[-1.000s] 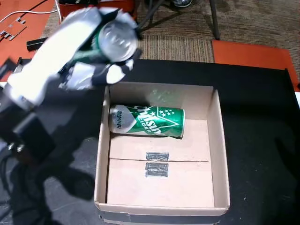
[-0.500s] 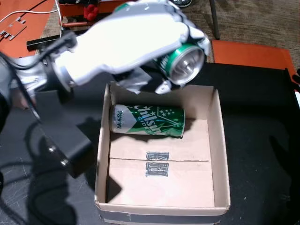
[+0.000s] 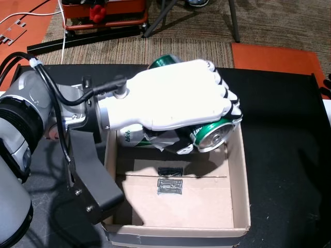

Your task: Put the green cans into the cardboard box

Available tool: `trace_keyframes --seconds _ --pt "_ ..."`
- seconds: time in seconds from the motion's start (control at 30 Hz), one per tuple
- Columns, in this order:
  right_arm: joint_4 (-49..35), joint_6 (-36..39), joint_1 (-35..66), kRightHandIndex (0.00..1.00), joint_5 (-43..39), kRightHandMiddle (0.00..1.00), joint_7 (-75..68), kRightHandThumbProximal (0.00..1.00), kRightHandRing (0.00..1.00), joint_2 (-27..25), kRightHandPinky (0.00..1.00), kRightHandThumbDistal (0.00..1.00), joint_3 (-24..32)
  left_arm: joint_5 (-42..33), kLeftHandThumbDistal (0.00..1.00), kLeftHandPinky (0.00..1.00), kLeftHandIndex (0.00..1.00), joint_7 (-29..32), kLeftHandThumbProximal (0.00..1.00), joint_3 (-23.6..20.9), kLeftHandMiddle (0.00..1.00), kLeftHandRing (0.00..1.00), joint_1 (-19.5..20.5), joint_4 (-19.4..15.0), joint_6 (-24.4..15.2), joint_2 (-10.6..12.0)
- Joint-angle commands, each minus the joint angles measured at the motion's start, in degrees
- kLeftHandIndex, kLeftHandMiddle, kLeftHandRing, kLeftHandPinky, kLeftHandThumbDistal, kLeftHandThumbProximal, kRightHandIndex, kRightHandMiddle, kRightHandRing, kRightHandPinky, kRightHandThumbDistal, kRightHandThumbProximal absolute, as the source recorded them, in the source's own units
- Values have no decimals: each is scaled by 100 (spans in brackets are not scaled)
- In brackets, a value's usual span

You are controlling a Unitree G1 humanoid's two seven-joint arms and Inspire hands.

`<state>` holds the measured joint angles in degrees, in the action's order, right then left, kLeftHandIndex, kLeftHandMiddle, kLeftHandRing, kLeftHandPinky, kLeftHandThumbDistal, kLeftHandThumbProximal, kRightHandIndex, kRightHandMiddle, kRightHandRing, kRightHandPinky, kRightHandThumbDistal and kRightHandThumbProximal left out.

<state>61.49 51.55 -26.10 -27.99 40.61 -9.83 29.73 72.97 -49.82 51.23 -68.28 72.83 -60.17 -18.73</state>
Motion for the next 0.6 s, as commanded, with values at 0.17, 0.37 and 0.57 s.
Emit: trace_keyframes --seconds 0.17,0.37,0.57 --pt "-46 35 62 65 -46 62 49 45 62 33 72 99 3 -227 14 36 57 -19 0 96 74 78 -14 18 -217 -93" --pt "-53 36 61 65 -67 62 72 44 62 56 73 100 13 -281 17 36 54 42 0 78 63 65 7 37 -288 -122" --pt "-48 49 64 65 -66 62 78 45 62 45 73 100 17 -384 26 36 48 106 0 65 57 60 40 63 -387 -111"
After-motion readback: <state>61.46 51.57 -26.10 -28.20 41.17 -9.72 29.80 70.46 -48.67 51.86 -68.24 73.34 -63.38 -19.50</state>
